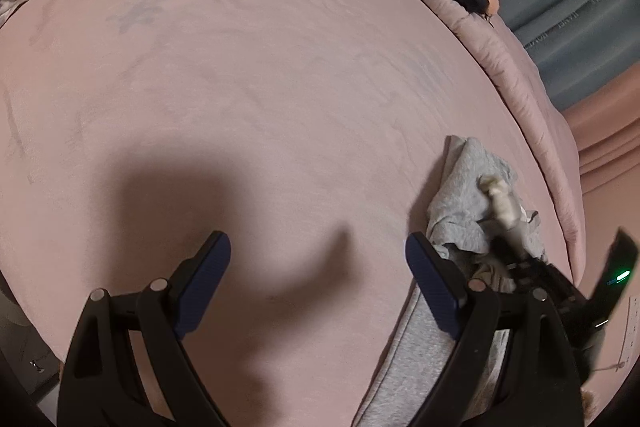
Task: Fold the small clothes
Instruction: 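Grasp the folded sleeve cuff on the body with the right gripper, then grasp the sweatshirt side edge with the left gripper while the right gripper holds the cuff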
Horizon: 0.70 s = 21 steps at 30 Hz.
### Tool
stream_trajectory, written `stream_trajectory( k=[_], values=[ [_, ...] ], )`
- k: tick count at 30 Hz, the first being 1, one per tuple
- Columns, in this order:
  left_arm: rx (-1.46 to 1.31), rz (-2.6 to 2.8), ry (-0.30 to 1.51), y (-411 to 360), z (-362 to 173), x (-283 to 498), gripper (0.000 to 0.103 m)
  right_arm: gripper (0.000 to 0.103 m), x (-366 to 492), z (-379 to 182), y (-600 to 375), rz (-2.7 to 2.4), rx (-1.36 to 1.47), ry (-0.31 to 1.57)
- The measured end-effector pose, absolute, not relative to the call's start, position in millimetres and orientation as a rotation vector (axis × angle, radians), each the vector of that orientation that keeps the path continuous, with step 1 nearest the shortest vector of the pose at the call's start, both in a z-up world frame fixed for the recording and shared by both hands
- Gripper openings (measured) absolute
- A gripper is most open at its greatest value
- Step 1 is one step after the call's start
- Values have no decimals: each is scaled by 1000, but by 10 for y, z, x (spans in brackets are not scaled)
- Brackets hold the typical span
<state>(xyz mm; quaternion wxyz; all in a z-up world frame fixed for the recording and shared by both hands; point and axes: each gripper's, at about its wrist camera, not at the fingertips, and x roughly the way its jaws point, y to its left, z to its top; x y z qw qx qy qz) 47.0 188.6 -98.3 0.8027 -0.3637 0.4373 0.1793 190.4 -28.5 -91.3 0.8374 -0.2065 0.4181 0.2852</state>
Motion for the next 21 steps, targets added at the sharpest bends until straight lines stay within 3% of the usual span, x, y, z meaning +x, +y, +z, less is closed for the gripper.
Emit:
stream_trajectory(
  k=[8,12,15,19,21],
  values=[
    [-721,332,964,1703,-964,706,89,19,2186,-486,-1153,605,44,922],
    [-683,296,990,1567,-977,855,89,19,2296,-751,-1562,568,242,1026],
    [-649,280,1012,1458,-1007,966,89,19,2284,-947,-1694,502,221,1074],
    [-636,255,1037,1364,-1052,1139,89,36,2204,-994,-1746,477,177,1101],
    [-628,242,1044,1331,-1056,1232,89,52,2141,-911,-1768,468,152,1072]
  ],
)
